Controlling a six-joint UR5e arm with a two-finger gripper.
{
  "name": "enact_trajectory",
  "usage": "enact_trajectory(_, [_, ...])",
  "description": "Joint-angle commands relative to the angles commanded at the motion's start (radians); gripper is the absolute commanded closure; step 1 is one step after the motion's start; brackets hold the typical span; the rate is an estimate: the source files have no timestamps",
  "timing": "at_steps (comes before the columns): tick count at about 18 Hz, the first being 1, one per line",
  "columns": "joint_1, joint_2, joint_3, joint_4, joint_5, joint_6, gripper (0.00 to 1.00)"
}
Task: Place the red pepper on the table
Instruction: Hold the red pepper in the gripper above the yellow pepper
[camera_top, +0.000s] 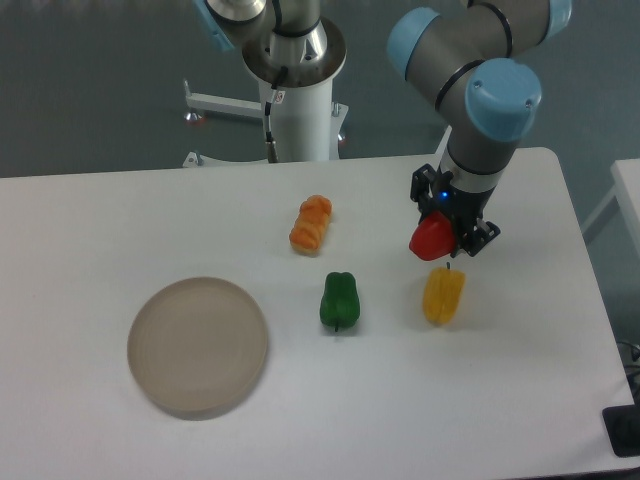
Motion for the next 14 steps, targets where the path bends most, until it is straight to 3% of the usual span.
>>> enact_trajectory(10, [0.018,0.009,-0.024,-0.003,0.014,0.017,0.62])
enact_trajectory(14, [0.041,0.038,-0.121,0.012,0.014,0.102,0.62])
